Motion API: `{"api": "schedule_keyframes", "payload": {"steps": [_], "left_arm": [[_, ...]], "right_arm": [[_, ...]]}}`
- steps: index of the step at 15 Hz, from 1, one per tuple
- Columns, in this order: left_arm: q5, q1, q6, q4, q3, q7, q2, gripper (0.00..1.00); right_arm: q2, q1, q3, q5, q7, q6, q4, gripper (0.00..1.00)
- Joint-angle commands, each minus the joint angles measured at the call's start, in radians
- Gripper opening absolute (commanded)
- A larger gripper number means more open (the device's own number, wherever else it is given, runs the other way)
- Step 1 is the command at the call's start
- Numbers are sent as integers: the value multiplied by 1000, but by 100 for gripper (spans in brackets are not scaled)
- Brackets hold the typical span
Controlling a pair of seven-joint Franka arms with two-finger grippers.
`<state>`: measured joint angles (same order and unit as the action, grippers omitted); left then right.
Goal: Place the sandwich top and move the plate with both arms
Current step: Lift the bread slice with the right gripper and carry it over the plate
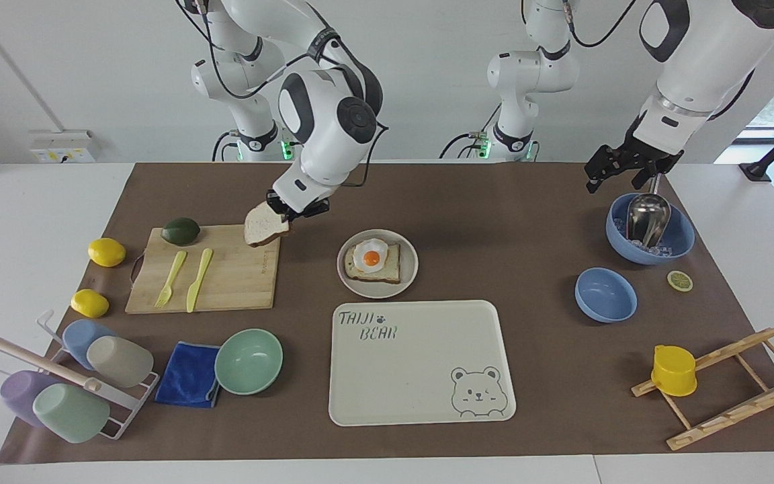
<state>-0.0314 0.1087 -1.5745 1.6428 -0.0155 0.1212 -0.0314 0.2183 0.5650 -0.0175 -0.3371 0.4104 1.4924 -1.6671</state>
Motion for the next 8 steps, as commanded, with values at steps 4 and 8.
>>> {"api": "schedule_keyframes", "payload": {"steps": [4, 8], "left_arm": [[8, -9, -4, 5, 2, -8, -12, 100], [8, -20, -4, 5, 2, -8, -12, 100]], "right_arm": [[85, 98, 4, 95, 18, 8, 179, 0], [173, 153, 5, 99, 28, 38, 260, 0]]}}
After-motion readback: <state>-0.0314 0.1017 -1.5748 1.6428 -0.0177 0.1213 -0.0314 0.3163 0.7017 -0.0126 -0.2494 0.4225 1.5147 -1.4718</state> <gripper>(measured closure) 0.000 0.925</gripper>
